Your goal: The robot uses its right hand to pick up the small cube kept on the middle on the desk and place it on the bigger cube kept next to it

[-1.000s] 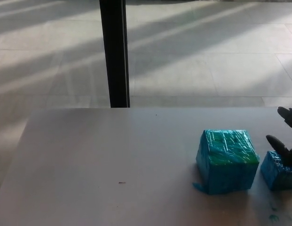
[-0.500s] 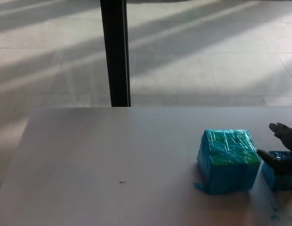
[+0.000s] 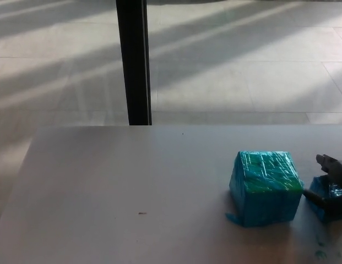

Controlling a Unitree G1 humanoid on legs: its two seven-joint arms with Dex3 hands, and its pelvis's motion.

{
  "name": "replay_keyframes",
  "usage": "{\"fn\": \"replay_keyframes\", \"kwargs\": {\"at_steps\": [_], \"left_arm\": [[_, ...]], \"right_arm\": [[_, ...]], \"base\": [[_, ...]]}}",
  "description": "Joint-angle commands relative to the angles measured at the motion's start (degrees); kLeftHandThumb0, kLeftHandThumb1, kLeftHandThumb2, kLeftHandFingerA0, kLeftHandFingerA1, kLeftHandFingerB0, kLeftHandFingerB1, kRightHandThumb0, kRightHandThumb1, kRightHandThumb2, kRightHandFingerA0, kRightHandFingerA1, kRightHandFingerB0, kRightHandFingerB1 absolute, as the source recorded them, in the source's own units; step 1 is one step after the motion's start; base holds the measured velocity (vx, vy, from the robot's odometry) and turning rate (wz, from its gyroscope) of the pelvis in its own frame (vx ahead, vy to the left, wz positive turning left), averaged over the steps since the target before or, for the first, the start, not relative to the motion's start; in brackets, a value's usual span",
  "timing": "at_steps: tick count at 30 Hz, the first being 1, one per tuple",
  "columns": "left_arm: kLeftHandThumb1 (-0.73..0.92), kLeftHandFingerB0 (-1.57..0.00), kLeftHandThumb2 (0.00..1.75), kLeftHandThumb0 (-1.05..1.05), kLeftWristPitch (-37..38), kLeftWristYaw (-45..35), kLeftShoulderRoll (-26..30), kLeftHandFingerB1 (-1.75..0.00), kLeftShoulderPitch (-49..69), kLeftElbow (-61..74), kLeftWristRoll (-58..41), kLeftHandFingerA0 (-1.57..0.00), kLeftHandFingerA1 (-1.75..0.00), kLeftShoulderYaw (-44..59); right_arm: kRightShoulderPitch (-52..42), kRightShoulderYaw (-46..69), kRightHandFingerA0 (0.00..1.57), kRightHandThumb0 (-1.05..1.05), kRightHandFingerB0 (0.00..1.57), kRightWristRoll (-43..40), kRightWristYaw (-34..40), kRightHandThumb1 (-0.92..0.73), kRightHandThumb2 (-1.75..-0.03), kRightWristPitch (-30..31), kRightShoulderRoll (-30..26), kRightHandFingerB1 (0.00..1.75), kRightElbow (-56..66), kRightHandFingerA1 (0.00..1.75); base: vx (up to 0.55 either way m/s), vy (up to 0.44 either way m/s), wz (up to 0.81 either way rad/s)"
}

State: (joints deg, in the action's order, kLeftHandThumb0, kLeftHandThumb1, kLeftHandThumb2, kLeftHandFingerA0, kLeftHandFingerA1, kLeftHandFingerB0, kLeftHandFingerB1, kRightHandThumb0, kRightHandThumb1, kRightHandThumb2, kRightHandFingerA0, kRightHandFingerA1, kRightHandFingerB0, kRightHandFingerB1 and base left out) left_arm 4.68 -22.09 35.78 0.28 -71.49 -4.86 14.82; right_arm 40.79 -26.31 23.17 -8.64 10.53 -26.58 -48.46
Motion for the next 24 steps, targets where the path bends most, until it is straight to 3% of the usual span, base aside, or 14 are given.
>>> {"fn": "replay_keyframes", "kwargs": {"at_steps": [1, 6, 7, 8, 9, 10, 11, 14, 16, 17, 18, 20, 22, 24], "left_arm": [[0.67, -0.55, 0.61, -0.69, 0.89, 1.13, 0.84, -0.5, -0.32, -0.2, 2.05, -0.44, -0.62, -1.64], [0.68, -0.56, 0.6, -0.69, 1.11, 0.11, 0.97, -0.52, 0.26, 0.64, 1.04, -0.45, -0.63, -1.41], [0.55, -0.48, 0.99, -0.66, 0.32, 0.06, 0.82, -0.61, -0.09, 0.18, 0.45, -0.44, -0.68, -0.93], [0.55, -0.48, 0.99, -0.66, 0.33, 0.06, 0.6, -0.61, 0.0, 0.15, 0.42, -0.44, -0.68, -0.93], [0.64, -0.6, 0.6, -0.67, -0.19, 0.26, 0.42, -0.56, -0.14, -0.06, -0.07, -0.48, -0.65, -0.44], [0.67, -0.6, 0.6, -0.68, 0.4, 0.33, 0.47, -0.52, -0.02, -0.13, 0.45, -0.46, -0.59, -0.87], [0.69, -0.55, 0.61, -0.69, 1.47, 0.68, 0.68, -0.48, 0.2, -0.01, 1.71, -0.45, -0.58, -1.96], [0.67, -0.55, 0.61, -0.66, 0.66, 0.28, 0.81, -0.48, 0.17, 0.22, 0.47, -0.44, -0.59, -1.15], [0.68, -0.62, 0.61, -0.68, 0.66, 0.82, 0.86, -0.63, 0.26, 0.28, 0.56, -0.52, -0.75, -1.22], [0.69, -0.64, 0.6, -0.67, 0.51, 0.99, 0.85, -0.65, 0.22, 0.25, 0.61, -0.57, -0.76, -1.23], [0.67, -0.62, 0.6, -0.69, 0.5, 0.59, 0.98, -0.6, 0.25, 0.34, 0.69, -0.41, -0.7, -1.34], [0.66, -0.61, 0.6, -0.68, 0.79, 0.55, 0.81, -0.53, 0.18, 0.17, 0.83, -0.44, -0.62, -1.48], [0.66, -0.61, 0.6, -0.68, 0.65, 0.04, 0.81, -0.53, 0.11, 0.03, 0.45, -0.44, -0.62, -1.19], [0.65, -0.62, 0.6, -0.67, 0.31, -0.34, 0.63, -0.53, 0.05, -0.19, -0.34, -0.46, -0.62, -0.41]], "right_arm": [[-1.29, -0.12, 0.0, -0.95, 0.0, 1.78, -1.83, -0.61, -0.95, -1.86, -0.3, 0.12, -0.64, 0.13], [-1.12, -1.25, 0.0, -0.96, 0.05, 2.73, -4.63, -0.61, -0.91, -2.84, 0.25, 0.09, -0.55, 0.03], [-0.81, -1.87, 0.0, -0.6, 0.0, 3.47, -4.68, -0.43, -0.83, -2.43, 0.85, 0.3, -1.11, 0.35], [-1.14, -1.88, 0.0, -0.6, 0.0, 3.6, -4.8, -0.43, -0.83, -2.31, 0.6, 0.3, -0.7, 0.35], [-1.01, -2.81, 0.02, -0.49, 0.07, 4.76, -4.56, -0.59, -0.65, -2.4, 0.5, 0.21, -0.85, 0.51], [-0.14, -5.78, 0.02, -0.41, 0.03, 7.85, -5.79, -0.56, -0.81, -2.2, -0.04, 0.19, -1.74, 0.5], [0.26, -8.28, 0.08, -0.4, 0.0, 10.17, -7.24, -0.67, -0.61, -2.02, -1.04, 0.23, -1.39, 0.52], [0.03, -11.51, 0.4, -0.36, 0.01, 12.66, -8.54, -0.67, -0.6, -0.36, -2.45, 0.29, 0.06, 0.79], [-0.49, -12.16, 0.65, -0.24, 0.04, 12.71, -7.94, -0.72, -0.61, -1.12, -3.05, 0.32, -1.27, 1.15], [-0.98, -12.38, 0.66, -0.26, 0.0, 12.52, -7.71, -0.75, -0.61, -1.44, -3.56, 0.29, -2.22, 1.07], [-1.38, -12.7, 0.6, -0.27, 0.0, 12.91, -7.18, -0.74, -0.63, -1.21, -3.78, 0.31, -2.37, 1.22], [-1.5, -13.98, 0.47, -0.29, 0.09, 14.34, -5.66, -0.79, -0.67, -0.83, -3.54, 0.29, -4.7, 1.34], [-1.37, -14.98, 0.47, -0.29, 0.09, 15.43, -5.17, -0.79, -0.67, 0.01, -3.17, 0.29, -6.02, 1.34], [-1.34, -15.51, 0.58, -0.38, 0.06, 16.13, -4.43, -0.68, -0.81, -0.53, -3.22, 0.48, -6.9, 1.24]], "base": [[0.0, 0.0, 0.0], [0.0, 0.0, 0.0], [0.0, 0.0, 0.0], [0.0, 0.0, 0.0], [0.0, 0.0, 0.0], [0.0, 0.0, 0.0], [0.0, 0.0, 0.0], [0.0, 0.0, 0.0], [0.0, 0.0, 0.0], [0.0, 0.0, 0.0], [0.0, 0.0, 0.0], [0.0, 0.0, 0.0], [0.0, 0.0, 0.0], [0.0, 0.0, 0.0]]}}
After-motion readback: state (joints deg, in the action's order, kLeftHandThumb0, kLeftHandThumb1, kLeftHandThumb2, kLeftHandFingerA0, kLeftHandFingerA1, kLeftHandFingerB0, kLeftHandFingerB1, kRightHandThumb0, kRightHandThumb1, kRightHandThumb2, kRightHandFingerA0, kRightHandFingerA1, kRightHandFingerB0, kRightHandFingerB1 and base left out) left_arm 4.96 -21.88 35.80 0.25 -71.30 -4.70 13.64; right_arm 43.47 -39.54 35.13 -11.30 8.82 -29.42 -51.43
